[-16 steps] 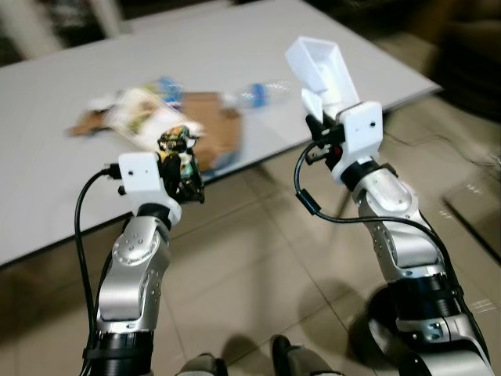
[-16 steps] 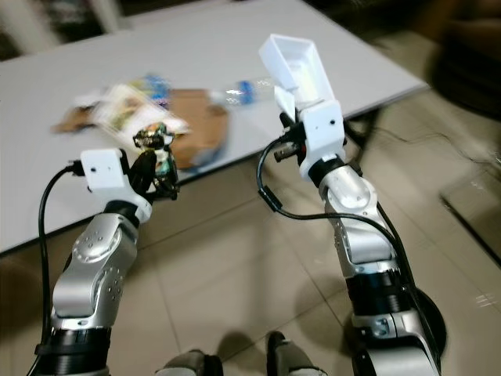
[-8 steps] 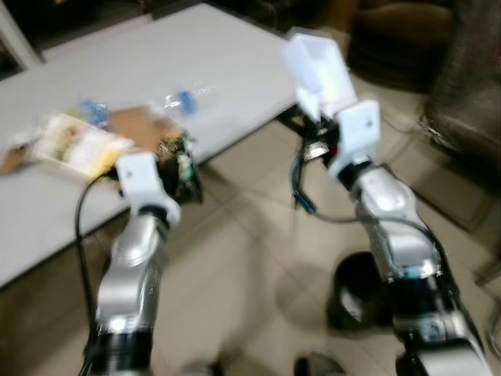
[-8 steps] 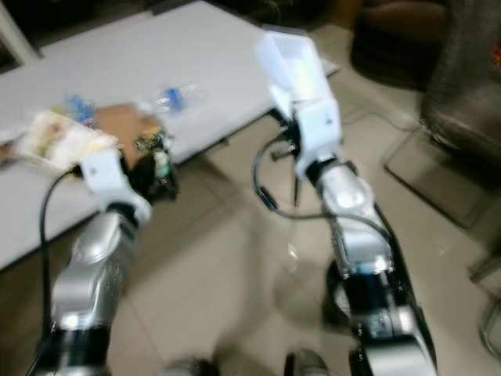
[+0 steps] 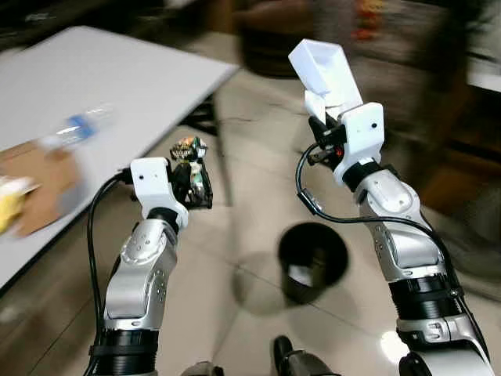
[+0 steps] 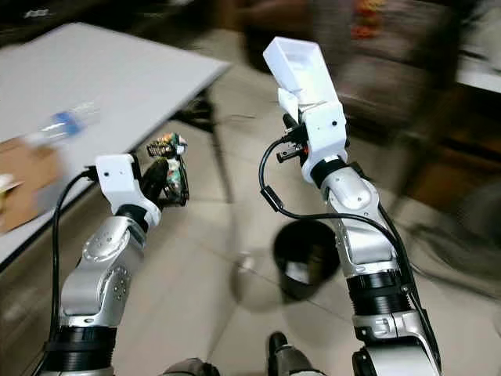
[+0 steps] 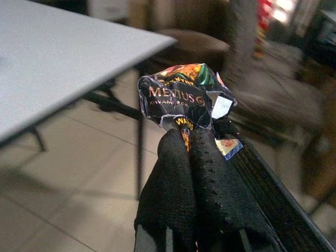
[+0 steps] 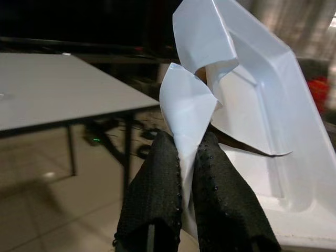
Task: Picking trash to rubbish bin
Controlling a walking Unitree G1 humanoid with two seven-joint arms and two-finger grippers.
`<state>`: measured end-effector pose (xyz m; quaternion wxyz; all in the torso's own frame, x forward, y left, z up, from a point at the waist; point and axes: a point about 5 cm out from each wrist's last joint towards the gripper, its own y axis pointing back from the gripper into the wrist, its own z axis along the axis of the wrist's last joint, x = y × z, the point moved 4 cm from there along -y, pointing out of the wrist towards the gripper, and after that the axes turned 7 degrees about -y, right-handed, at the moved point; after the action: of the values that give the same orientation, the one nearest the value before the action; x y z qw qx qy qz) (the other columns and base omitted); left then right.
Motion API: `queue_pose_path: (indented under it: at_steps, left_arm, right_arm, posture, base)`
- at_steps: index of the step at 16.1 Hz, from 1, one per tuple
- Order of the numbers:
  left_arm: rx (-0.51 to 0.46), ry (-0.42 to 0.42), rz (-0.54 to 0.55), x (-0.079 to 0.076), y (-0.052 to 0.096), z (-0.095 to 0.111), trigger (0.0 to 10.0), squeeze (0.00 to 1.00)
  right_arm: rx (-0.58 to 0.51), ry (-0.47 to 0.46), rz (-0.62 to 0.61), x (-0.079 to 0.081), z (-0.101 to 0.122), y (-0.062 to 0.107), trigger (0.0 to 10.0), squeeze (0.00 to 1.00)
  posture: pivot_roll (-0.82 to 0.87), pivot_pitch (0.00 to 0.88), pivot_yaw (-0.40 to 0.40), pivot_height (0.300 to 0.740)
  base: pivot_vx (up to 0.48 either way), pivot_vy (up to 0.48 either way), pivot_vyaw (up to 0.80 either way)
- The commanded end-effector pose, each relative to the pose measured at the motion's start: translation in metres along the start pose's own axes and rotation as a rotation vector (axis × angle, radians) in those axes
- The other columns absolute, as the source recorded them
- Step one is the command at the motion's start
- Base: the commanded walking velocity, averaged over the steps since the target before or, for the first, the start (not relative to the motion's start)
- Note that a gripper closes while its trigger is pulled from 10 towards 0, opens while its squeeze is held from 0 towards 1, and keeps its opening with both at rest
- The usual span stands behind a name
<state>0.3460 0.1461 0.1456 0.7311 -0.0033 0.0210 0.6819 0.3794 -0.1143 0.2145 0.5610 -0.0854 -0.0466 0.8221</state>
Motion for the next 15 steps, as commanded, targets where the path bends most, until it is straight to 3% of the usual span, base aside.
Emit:
queue_pose_path:
  at_steps: [1, 8, 12, 15]
  left_arm:
    - [0.046, 0.005, -0.008, 0.001, 0.002, -0.012, 0.0, 0.0]
    - [0.114, -0.01, -0.029, -0.003, 0.004, -0.035, 0.0, 0.0]
    - [0.173, -0.033, -0.033, 0.0, 0.007, -0.054, 0.2, 0.0]
    - [0.208, -0.052, -0.025, 0.005, 0.012, -0.067, 1.6, 0.0]
  right_arm:
    - [-0.001, 0.003, 0.013, 0.004, 0.001, -0.001, 10.0, 0.0]
    - [0.025, 0.01, 0.013, 0.004, -0.008, 0.0, 10.0, 0.0]
    - [0.047, 0.0, 0.018, 0.005, -0.017, 0.003, 10.0, 0.0]
    - [0.093, -0.027, 0.023, 0.006, -0.03, 0.006, 10.0, 0.0]
  posture:
    - [-0.11, 0.128, 0.09, 0.74]
    - [-0.11, 0.124, 0.089, 0.74]
    - [-0.11, 0.126, 0.094, 0.74]
    - [-0.11, 0.129, 0.095, 0.74]
  base:
    - [0.0, 0.0, -0.8]
    - [0.0, 0.0, -0.8]
    - [0.0, 0.0, 0.0]
    - [0.0, 0.0, 0.0]
